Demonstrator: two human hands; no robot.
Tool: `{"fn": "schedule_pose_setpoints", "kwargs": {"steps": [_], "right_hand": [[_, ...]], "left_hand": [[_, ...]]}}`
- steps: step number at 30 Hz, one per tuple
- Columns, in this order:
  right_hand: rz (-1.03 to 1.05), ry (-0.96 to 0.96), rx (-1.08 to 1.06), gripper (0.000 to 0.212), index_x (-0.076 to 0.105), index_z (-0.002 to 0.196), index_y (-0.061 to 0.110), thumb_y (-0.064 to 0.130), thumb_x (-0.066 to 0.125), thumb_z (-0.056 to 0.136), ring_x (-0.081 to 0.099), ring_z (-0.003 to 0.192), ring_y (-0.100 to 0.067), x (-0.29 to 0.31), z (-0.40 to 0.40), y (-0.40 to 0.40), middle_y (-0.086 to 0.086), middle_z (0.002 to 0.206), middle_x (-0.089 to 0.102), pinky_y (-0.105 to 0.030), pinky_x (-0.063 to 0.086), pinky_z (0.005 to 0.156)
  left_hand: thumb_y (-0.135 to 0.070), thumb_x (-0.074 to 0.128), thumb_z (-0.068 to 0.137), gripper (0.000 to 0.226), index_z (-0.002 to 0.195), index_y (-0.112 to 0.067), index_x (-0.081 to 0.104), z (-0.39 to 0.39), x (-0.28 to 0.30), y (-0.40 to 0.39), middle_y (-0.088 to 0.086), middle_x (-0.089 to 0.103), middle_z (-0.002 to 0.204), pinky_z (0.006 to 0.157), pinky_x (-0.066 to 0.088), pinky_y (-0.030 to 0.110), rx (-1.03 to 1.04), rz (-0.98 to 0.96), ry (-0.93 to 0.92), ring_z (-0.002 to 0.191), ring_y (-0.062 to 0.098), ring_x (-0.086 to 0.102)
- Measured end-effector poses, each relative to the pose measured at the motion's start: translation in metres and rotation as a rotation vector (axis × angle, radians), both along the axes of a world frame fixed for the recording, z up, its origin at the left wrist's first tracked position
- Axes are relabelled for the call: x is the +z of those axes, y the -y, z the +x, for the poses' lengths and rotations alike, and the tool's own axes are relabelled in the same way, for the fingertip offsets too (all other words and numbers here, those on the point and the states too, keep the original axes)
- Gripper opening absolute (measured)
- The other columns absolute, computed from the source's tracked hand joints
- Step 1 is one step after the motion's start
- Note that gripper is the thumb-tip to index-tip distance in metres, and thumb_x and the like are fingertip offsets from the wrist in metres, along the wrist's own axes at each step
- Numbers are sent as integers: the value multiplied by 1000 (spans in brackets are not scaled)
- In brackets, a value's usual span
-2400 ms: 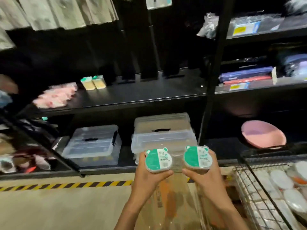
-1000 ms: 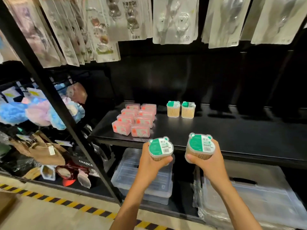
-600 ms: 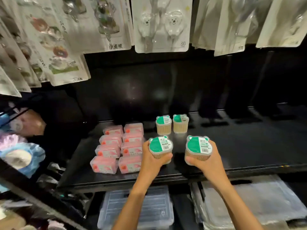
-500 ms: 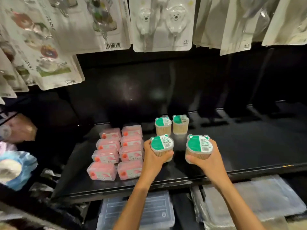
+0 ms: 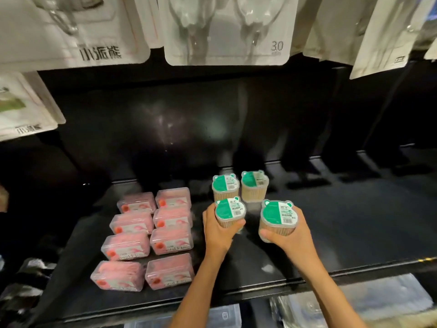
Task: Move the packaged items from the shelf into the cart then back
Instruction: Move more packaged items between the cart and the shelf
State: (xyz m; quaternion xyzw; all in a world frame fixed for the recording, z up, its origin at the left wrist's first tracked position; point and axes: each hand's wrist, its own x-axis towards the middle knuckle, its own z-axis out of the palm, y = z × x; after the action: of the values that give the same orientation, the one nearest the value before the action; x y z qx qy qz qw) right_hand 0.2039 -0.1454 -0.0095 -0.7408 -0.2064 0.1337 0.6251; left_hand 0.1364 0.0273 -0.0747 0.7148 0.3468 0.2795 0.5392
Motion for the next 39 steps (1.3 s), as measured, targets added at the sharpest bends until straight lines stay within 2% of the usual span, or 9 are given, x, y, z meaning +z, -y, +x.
{"fn": "schedule_pose_setpoints", "kwargs": {"steps": [4,11,16,21,24,29,31,35,39], "right_hand": [[-3,-20,23,81,41,124,18,-6,84,61,59,92,11,-5,11,-4,3,113,60,-5,45,75],[6,-34,52,82,43,123,14,-6,87,57,59,89,13,-10,22,-7,1,112,60,-4,45,74],[23,-46,55,75,46,123,8,-12,82,60,61,87,10,-14,27,-6,4,108,62,-6,46,72],[32,-55,70,77,44,123,14,-11,83,60,61,89,8,-19,27,-8,3,110,62,-7,46,74],[29,-56,76,78,44,124,11,-10,83,60,62,90,7,-21,28,-8,1,111,62,-7,46,74],[40,-47,81,77,44,122,12,-13,81,60,59,87,14,-20,30,-11,6,107,60,-3,44,70],[39,-42,77,77,43,121,15,-13,81,61,59,89,13,-21,33,-11,8,106,59,-2,44,68],[10,-26,90,77,42,122,16,-10,82,61,59,88,13,-27,40,-12,8,107,60,-2,44,68],[-29,-5,110,76,45,122,14,-6,85,60,60,94,4,-31,46,-13,6,108,61,-4,45,71]], "left_hand": [[-25,88,50,75,112,-22,46,4,11,7,3,61,111,75,49,11,48,-70,49,96,9,64],[-51,78,43,73,106,-35,45,8,11,7,2,61,112,81,52,24,94,-34,-1,97,12,63],[-50,78,44,72,107,-36,45,7,10,7,-1,61,113,85,53,31,87,-33,-19,98,10,62],[-21,89,59,70,113,-28,45,5,6,8,1,60,115,84,52,26,72,-4,-35,100,11,61],[-37,86,53,76,116,-29,45,3,10,9,-2,59,116,89,53,35,68,-7,-57,103,10,60],[-27,90,59,102,143,-10,33,-18,14,24,-3,38,141,112,34,35,74,-10,-127,130,13,39],[-22,87,64,90,137,-12,37,-34,16,44,-6,40,134,111,33,30,144,1,-91,125,11,41],[-33,67,84,33,112,-27,50,-60,10,71,-12,51,112,97,39,17,46,405,-6,108,-1,47],[-37,50,93,31,115,-17,60,-60,1,54,-1,57,120,101,37,25,-370,1046,-143,112,12,52]]}}
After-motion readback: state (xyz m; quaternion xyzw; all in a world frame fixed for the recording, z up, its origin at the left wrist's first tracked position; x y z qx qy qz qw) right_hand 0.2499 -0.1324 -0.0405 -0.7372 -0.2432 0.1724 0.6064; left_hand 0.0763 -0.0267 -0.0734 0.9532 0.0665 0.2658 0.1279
